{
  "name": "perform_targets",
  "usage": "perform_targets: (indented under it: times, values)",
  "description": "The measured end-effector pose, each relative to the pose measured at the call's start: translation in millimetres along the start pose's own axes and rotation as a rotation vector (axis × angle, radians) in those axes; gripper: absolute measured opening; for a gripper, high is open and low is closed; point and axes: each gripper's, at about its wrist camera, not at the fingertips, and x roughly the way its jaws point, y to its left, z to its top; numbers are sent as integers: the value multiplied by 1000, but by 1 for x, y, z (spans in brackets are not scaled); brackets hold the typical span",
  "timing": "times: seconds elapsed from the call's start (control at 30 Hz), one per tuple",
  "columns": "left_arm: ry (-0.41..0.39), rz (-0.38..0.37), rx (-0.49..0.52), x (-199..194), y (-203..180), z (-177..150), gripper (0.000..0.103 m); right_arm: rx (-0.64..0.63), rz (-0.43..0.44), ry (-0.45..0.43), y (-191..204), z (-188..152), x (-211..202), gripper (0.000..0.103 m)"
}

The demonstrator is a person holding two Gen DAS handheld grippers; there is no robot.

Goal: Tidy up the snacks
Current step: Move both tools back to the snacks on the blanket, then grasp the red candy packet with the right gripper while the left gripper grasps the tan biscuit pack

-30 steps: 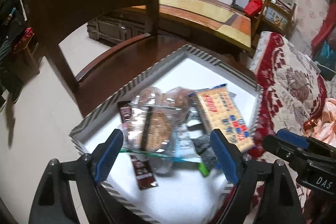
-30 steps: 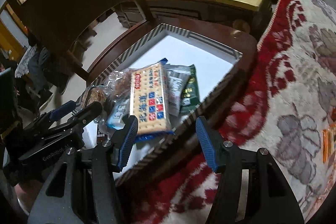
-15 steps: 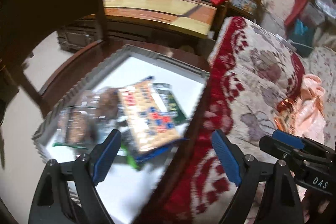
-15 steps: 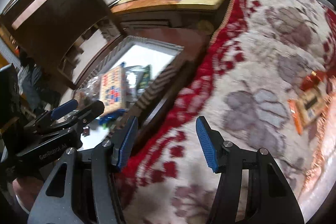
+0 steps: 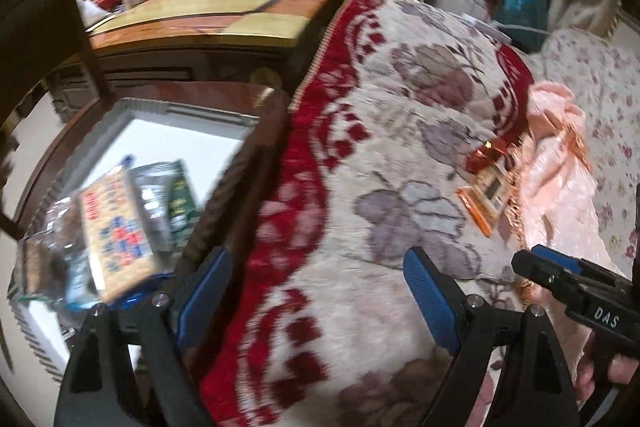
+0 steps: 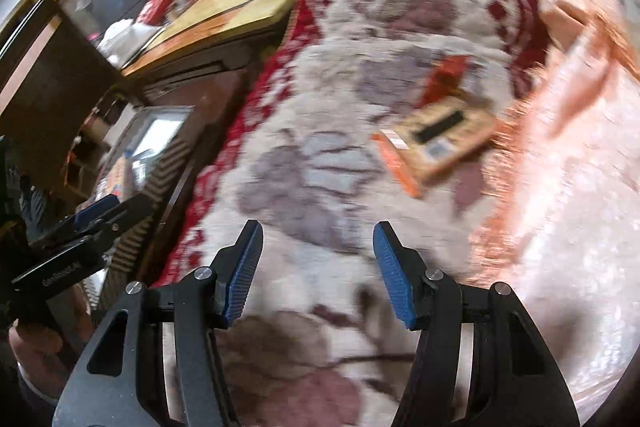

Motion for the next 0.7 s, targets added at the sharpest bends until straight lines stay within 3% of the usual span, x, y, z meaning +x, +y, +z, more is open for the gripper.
perform_targets:
  times: [0.2, 0.7]
  values:
    - [42, -54, 42, 20, -35, 9, 89, 66, -42, -4, -43, 4, -6, 57]
    - [94, -164, 196, 57, -103, 33, 89, 135, -75, -43, -97, 34, -9, 58]
